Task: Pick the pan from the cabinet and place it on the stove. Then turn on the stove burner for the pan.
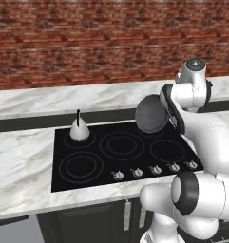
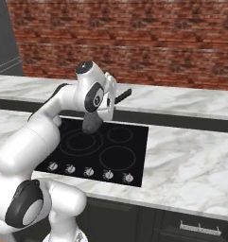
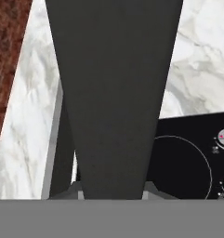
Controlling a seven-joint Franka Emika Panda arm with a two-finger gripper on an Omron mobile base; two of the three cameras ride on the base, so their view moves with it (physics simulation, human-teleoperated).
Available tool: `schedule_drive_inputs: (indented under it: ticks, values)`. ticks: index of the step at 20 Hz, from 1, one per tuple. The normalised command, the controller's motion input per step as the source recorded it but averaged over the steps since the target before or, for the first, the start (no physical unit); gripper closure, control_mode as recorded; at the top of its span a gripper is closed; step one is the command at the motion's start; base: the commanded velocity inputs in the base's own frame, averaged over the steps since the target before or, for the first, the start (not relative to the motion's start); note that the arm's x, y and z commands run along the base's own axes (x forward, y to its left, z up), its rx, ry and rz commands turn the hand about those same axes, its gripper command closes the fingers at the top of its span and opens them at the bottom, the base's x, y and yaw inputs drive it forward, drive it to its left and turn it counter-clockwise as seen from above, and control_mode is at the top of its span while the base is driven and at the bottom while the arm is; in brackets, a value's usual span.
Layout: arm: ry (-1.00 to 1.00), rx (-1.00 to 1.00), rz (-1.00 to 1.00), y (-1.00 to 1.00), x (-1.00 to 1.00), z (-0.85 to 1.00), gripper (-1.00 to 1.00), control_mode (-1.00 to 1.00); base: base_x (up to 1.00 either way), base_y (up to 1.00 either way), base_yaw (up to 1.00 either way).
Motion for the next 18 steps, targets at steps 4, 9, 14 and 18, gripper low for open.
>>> schedule_drive_inputs:
  ticks: [4, 9, 14, 18]
  values:
    - [0.05, 0.31, 0.21, 0.00, 0.20, -0.22, 1.00, -1.00, 0.00, 0.00, 0.00]
    - [0.12, 0.19, 0.20, 0.07, 0.19, -0.31, 1.00, -1.00, 0.00, 0.00, 0.00]
    - [0.13, 0.03, 0.15, 0.39, 0.25, -0.45, 1.00, -1.00, 0.00, 0.00, 0.00]
    - [0.13, 0.00, 0.08, 0.42, 0.17, -0.47, 1.00, -1.00, 0.00, 0.00, 0.00]
